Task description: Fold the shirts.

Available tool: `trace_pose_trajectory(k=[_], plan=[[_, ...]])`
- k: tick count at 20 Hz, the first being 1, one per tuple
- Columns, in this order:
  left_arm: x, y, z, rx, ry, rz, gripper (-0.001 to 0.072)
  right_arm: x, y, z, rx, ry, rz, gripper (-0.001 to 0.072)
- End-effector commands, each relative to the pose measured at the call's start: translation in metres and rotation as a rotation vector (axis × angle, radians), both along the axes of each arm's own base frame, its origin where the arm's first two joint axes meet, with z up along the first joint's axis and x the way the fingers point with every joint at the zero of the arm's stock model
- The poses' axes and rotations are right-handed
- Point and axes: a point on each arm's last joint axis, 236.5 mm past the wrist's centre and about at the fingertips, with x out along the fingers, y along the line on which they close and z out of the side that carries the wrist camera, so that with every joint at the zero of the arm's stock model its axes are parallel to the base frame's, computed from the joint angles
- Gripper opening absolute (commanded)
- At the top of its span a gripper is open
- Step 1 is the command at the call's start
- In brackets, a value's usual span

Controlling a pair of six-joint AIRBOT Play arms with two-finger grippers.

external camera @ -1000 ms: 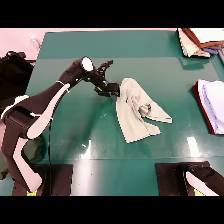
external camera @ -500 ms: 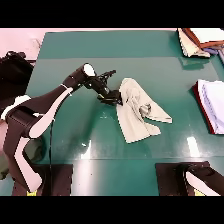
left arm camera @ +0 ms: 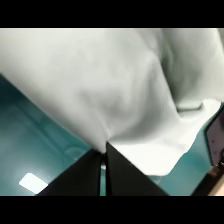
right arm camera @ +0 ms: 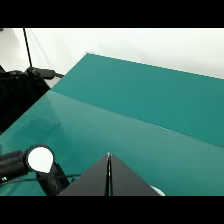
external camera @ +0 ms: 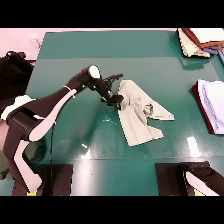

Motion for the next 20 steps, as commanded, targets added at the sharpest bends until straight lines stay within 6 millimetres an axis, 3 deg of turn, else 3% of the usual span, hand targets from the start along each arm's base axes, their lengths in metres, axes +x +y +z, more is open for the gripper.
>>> trace_pose_trajectory(k=[1, 3, 5, 6, 7, 8, 9, 14, 20], plan=[[0.058, 0.055, 0.033, 0.101, -0.185, 0.100, 0.0023, -0.005, -0.010, 0.003, -0.005, -0.004, -0.026, 0.0015], [0.104, 0.103, 0.071, 0.146, -0.313, 0.219, 0.0023, -0.004, -0.019, -0.005, -0.019, 0.025, -0.046, 0.0015], [0.130, 0.141, 0.105, 0.136, -0.369, 0.311, 0.0027, -0.004, -0.024, -0.010, -0.029, 0.046, -0.055, 0.0015], [0.133, 0.154, 0.112, 0.132, -0.365, 0.330, 0.0253, -0.004, -0.025, -0.011, -0.031, 0.049, -0.057, 0.0015], [0.131, 0.165, 0.113, 0.140, -0.342, 0.346, 0.0642, -0.004, -0.025, -0.011, -0.031, 0.048, -0.059, 0.0015], [0.125, 0.176, 0.110, 0.161, -0.301, 0.349, 0.0661, -0.003, -0.026, -0.011, -0.031, 0.047, -0.060, 0.0015], [0.116, 0.186, 0.104, 0.189, -0.259, 0.334, 0.0604, -0.002, -0.025, -0.012, -0.031, 0.052, -0.058, 0.0015], [0.094, 0.222, 0.074, 0.339, -0.197, 0.326, 0.0603, 0.008, -0.022, -0.037, -0.054, 0.139, -0.036, 0.0015], [0.048, 0.257, 0.007, 0.418, -0.048, 0.367, 0.0604, 0.013, -0.022, -0.046, -0.061, 0.169, -0.030, 0.0015]])
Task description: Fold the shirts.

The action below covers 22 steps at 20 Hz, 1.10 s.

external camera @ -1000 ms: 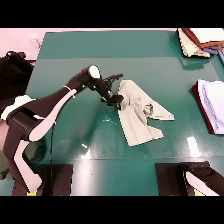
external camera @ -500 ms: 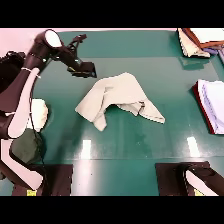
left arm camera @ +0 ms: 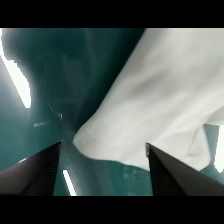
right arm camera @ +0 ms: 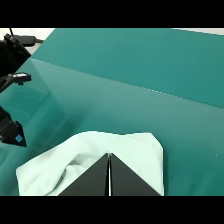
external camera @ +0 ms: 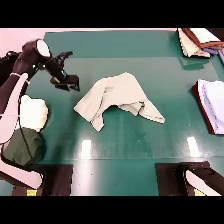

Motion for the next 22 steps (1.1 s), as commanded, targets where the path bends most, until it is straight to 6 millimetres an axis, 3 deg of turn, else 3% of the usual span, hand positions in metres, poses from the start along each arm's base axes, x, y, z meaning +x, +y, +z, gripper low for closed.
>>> trace_pose_trajectory(k=[1, 5, 8, 9, 10, 11, 14, 17, 18, 19, 20, 22], plan=[[-0.028, 0.011, -0.041, 0.003, 0.073, 0.027, 0.0604, 0.001, 0.000, -0.004, -0.004, 0.014, 0.003, 0.0015], [-0.042, -0.018, -0.078, -0.132, 0.115, 0.090, 0.0603, 0.004, -0.001, -0.005, -0.004, 0.016, -0.001, 0.0015], [-0.042, -0.028, -0.081, -0.181, 0.104, 0.091, 0.0601, 0.016, 0.000, -0.024, -0.011, 0.075, 0.007, 0.0015], [-0.040, -0.027, -0.079, -0.180, 0.096, 0.091, 0.0567, 0.023, 0.001, -0.036, -0.016, 0.113, 0.012, 0.0015], [-0.037, -0.025, -0.077, -0.171, 0.081, 0.083, 0.0258, 0.031, 0.001, -0.050, -0.022, 0.158, 0.019, 0.0015], [-0.033, -0.021, -0.073, -0.152, 0.055, 0.076, 0.0038, 0.040, 0.002, -0.067, -0.028, 0.210, 0.026, 0.0015], [-0.013, -0.003, -0.045, -0.071, -0.054, 0.042, 0.0023, 0.067, 0.000, -0.132, -0.058, 0.398, 0.044, 0.0015], [0.007, 0.009, -0.003, -0.019, -0.179, 0.023, 0.0024, 0.096, -0.015, -0.215, -0.129, 0.594, 0.017, 0.0022], [0.011, 0.009, 0.009, -0.023, -0.205, 0.023, 0.0024, 0.102, -0.016, -0.245, -0.127, 0.662, 0.019, 0.0139], [0.013, 0.008, 0.016, -0.026, -0.217, 0.026, 0.0024, 0.106, -0.018, -0.280, -0.121, 0.738, 0.013, 0.0393], [0.014, 0.008, 0.019, -0.028, -0.220, 0.026, 0.0024, 0.108, -0.018, -0.313, -0.116, 0.802, 0.008, 0.0496], [0.012, 0.008, 0.019, -0.031, -0.212, 0.038, 0.0024, 0.111, -0.017, -0.373, -0.096, 0.907, -0.007, 0.0496]])
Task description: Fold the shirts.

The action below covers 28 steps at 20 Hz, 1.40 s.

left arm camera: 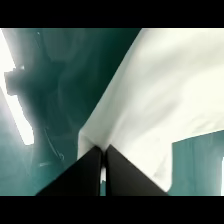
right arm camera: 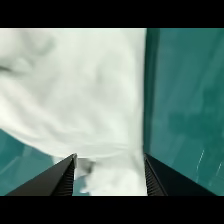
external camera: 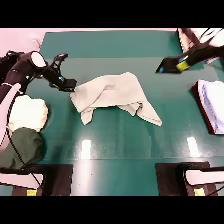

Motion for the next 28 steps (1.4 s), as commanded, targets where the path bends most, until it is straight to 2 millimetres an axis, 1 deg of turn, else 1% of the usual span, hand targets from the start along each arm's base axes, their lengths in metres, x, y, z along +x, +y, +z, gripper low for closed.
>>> trace_pose_trajectory(k=[1, 2, 4, 5, 7, 8, 9, 10, 11, 12, 13, 14, 15, 16, 17, 18, 19, 20, 21, 22, 23, 24, 25, 26, 27, 28], plan=[[0.003, 0.003, 0.012, 0.006, -0.018, 0.027, 0.0024, 0.002, 0.007, -0.100, 0.041, 0.198, -0.031, 0.0496], [0.004, 0.003, 0.012, 0.001, -0.020, 0.028, 0.0024, 0.003, 0.019, -0.115, 0.093, 0.223, -0.017, 0.0496], [0.005, 0.000, 0.013, -0.011, -0.023, 0.029, 0.0024, 0.007, 0.042, -0.131, 0.156, 0.256, -0.003, 0.0496], [0.005, -0.001, 0.014, -0.016, -0.024, 0.030, 0.0024, 0.011, 0.050, -0.137, 0.161, 0.258, 0.008, 0.0496], [0.005, -0.003, 0.014, -0.024, -0.024, 0.030, 0.0023, 0.024, 0.066, -0.141, 0.160, 0.226, 0.029, 0.0493], [0.005, -0.004, 0.015, -0.028, -0.022, 0.030, 0.0024, 0.031, 0.073, -0.140, 0.159, 0.201, 0.032, 0.0478], [0.004, -0.005, 0.015, -0.034, -0.020, 0.030, 0.0023, 0.038, 0.077, -0.139, 0.158, 0.179, 0.035, 0.0406], [0.004, -0.005, 0.015, -0.035, -0.019, 0.030, 0.0024, 0.044, 0.081, -0.136, 0.158, 0.158, 0.039, 0.0249], [0.004, -0.005, 0.016, -0.037, -0.019, 0.030, 0.0024, 0.049, 0.081, -0.131, 0.158, 0.135, 0.045, 0.0054], [0.004, -0.006, 0.017, -0.038, -0.023, 0.030, 0.0024, 0.054, 0.082, -0.122, 0.159, 0.111, 0.051, 0.0015], [0.004, -0.005, 0.024, -0.036, -0.040, 0.030, 0.0023, 0.059, 0.081, -0.103, 0.161, 0.067, 0.056, 0.0013], [0.005, -0.003, 0.039, -0.034, -0.077, 0.028, 0.0023, 0.064, 0.077, -0.075, 0.161, 0.003, 0.066, 0.0014], [0.008, -0.002, 0.062, -0.034, -0.134, 0.027, 0.0023, 0.068, 0.072, -0.034, 0.157, -0.089, 0.089, 0.0013], [0.011, 0.002, 0.098, -0.028, -0.223, 0.028, 0.0024, 0.067, 0.066, 0.012, 0.154, -0.181, 0.106, 0.0013], [0.011, 0.003, 0.138, -0.034, -0.319, 0.028, 0.0023, 0.058, 0.059, 0.064, 0.150, -0.273, 0.125, 0.0013], [0.007, 0.004, 0.188, -0.050, -0.432, 0.027, 0.0023, 0.043, 0.053, 0.113, 0.143, -0.354, 0.142, 0.0013], [-0.003, 0.005, 0.235, -0.065, -0.538, 0.027, 0.0023, 0.020, 0.048, 0.163, 0.128, -0.440, 0.163, 0.0013], [-0.018, 0.007, 0.283, -0.082, -0.651, 0.028, 0.0023, -0.004, 0.040, 0.206, 0.085, -0.529, 0.175, 0.0013], [-0.038, 0.010, 0.328, -0.098, -0.757, 0.028, 0.0023, -0.025, 0.029, 0.239, 0.023, -0.607, 0.172, 0.0013], [-0.058, 0.012, 0.365, -0.111, -0.846, 0.029, 0.0023, -0.048, 0.016, 0.270, -0.046, -0.685, 0.152, 0.0014], [-0.081, 0.015, 0.397, -0.122, -0.929, 0.028, 0.0023, -0.070, 0.008, 0.293, -0.080, -0.742, 0.122, 0.0013], [-0.100, 0.018, 0.421, -0.131, -0.992, 0.029, 0.0023, -0.088, -0.003, 0.310, -0.108, -0.782, 0.074, 0.0013], [-0.117, 0.020, 0.439, -0.139, -1.042, 0.029, 0.0023, -0.106, -0.012, 0.320, -0.127, -0.804, 0.030, 0.0013], [-0.127, 0.021, 0.448, -0.143, -1.069, 0.029, 0.0023, -0.121, -0.018, 0.322, -0.132, -0.805, 0.000, 0.0013], [-0.128, 0.021, 0.447, -0.142, -1.064, 0.028, 0.0023, -0.131, -0.017, 0.316, -0.121, -0.789, -0.007, 0.0013], [-0.125, 0.021, 0.440, -0.137, -1.040, 0.024, 0.0023, -0.137, -0.017, 0.304, -0.106, -0.751, -0.019, 0.0013]])
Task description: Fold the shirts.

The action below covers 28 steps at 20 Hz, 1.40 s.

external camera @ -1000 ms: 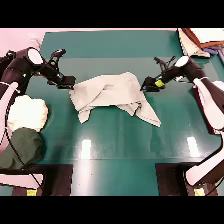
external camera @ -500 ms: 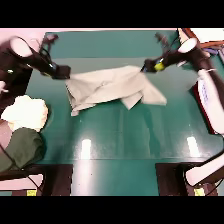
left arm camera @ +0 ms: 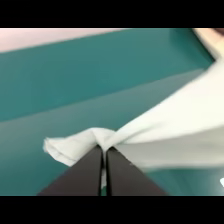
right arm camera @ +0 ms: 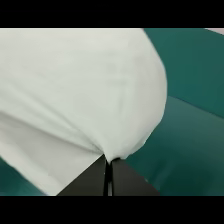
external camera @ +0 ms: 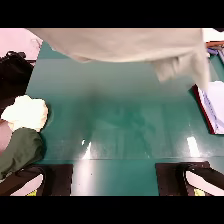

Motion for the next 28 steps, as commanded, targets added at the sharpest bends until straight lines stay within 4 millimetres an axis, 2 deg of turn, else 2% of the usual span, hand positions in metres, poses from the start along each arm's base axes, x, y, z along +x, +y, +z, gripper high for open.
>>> trace_pose_trajectory(k=[1, 2, 4, 7, 9, 11, 14, 15, 16, 17, 18, 19, 20, 23, 25, 27, 28], plan=[[-0.018, 0.005, 0.010, 0.008, -0.024, 0.006, 0.0023, -0.041, -0.016, -0.013, 0.015, 0.043, -0.091, 0.0013], [-0.008, 0.002, -0.008, 0.015, 0.028, 0.002, 0.0023, -0.041, -0.017, -0.038, 0.021, 0.110, -0.101, 0.0013], [0.018, -0.004, -0.059, 0.026, 0.165, -0.011, 0.0023, -0.035, -0.017, -0.095, 0.024, 0.238, -0.114, 0.0013], [0.050, -0.016, -0.159, 0.029, 0.411, -0.034, 0.0023, -0.031, -0.018, -0.166, 0.042, 0.340, -0.146, 0.0013], [0.060, -0.017, -0.216, 0.047, 0.534, -0.035, 0.0023, -0.035, -0.020, -0.187, 0.049, 0.350, -0.162, 0.0013], [0.059, -0.017, -0.250, 0.054, 0.614, -0.034, 0.0023, -0.051, -0.020, -0.199, 0.041, 0.385, -0.155, 0.0014], [0.043, -0.016, -0.281, 0.093, 0.713, -0.060, 0.0023, -0.084, -0.018, -0.228, 0.009, 0.506, -0.127, 0.0035], [0.034, -0.016, -0.291, 0.113, 0.756, -0.078, 0.0024, -0.095, -0.018, -0.238, -0.004, 0.556, -0.116, 0.0254], [0.025, -0.015, -0.301, 0.129, 0.798, -0.091, 0.0024, -0.101, -0.018, -0.244, -0.010, 0.585, -0.110, 0.0443], [0.019, -0.015, -0.307, 0.135, 0.828, -0.097, 0.0028, -0.101, -0.018, -0.245, -0.011, 0.590, -0.110, 0.0462], [0.015, -0.015, -0.311, 0.139, 0.847, -0.102, 0.0241, -0.097, -0.018, -0.242, -0.006, 0.572, -0.114, 0.0461], [0.014, -0.014, -0.312, 0.141, 0.853, -0.102, 0.0564, -0.093, -0.018, -0.239, 0.002, 0.553, -0.122, 0.0461], [0.016, -0.015, -0.311, 0.137, 0.842, -0.099, 0.0617, -0.089, -0.018, -0.237, 0.009, 0.538, -0.129, 0.0456], [0.032, -0.013, -0.305, 0.125, 0.780, -0.069, 0.0611, -0.084, -0.007, -0.235, 0.067, 0.543, -0.105, 0.0452], [0.050, 0.001, -0.305, 0.136, 0.733, 0.008, 0.0611, -0.078, 0.004, -0.236, 0.112, 0.560, -0.085, 0.0452], [0.070, 0.024, -0.318, 0.142, 0.735, 0.115, 0.0611, -0.071, 0.013, -0.240, 0.152, 0.586, -0.069, 0.0452], [0.077, 0.033, -0.332, 0.104, 0.778, 0.149, 0.0611, -0.068, 0.016, -0.242, 0.169, 0.596, -0.062, 0.0451]])
